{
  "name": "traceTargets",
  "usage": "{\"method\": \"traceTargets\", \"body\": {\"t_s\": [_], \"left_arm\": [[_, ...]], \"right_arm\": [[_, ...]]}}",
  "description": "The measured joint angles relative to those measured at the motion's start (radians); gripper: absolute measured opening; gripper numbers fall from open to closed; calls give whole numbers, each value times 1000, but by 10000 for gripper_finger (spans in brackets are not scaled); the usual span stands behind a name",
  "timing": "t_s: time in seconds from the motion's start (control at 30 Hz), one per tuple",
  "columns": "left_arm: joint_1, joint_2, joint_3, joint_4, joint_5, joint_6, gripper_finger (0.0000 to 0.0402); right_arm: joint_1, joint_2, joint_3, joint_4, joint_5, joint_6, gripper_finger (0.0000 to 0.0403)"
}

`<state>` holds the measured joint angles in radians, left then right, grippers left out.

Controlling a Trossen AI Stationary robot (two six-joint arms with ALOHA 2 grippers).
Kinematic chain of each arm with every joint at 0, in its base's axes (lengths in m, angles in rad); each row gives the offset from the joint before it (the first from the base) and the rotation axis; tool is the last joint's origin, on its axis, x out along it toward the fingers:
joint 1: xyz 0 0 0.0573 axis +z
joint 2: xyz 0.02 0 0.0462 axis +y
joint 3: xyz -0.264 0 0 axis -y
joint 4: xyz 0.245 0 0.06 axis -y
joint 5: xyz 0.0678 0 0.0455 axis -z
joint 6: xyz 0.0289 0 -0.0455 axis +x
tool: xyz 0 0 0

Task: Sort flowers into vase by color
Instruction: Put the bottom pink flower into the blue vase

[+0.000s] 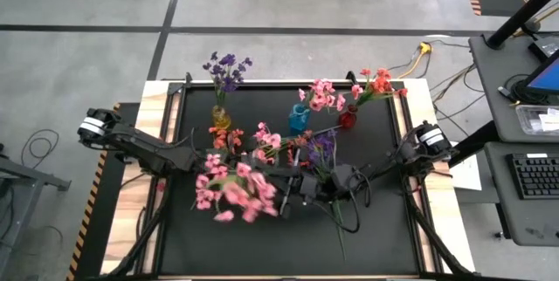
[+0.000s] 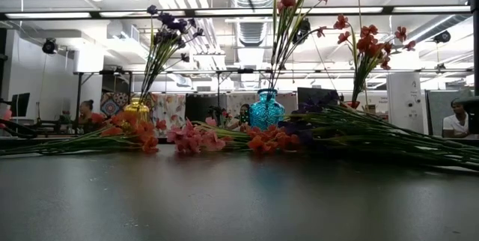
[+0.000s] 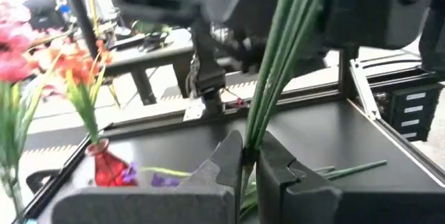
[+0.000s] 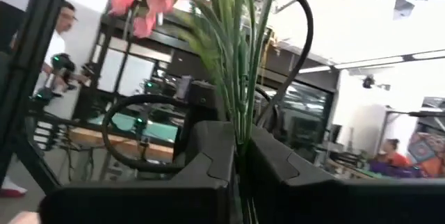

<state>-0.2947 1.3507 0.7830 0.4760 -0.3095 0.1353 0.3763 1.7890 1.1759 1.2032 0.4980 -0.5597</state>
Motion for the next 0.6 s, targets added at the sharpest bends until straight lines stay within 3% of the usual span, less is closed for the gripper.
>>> {"method": "traceTargets", "body": {"t_s": [0.17, 0.47, 0.6], "left_arm": [[-5, -56, 0, -125, -74, -69, 1], [-10, -71, 1, -254, -138, -153, 0], [-13, -60, 1, -254, -145, -153, 0]], "right_arm": [[30, -36, 11, -123, 129, 4, 84], [28, -88, 169, -804, 322, 225, 199], [13, -83, 212, -920, 336, 274, 225]]}}
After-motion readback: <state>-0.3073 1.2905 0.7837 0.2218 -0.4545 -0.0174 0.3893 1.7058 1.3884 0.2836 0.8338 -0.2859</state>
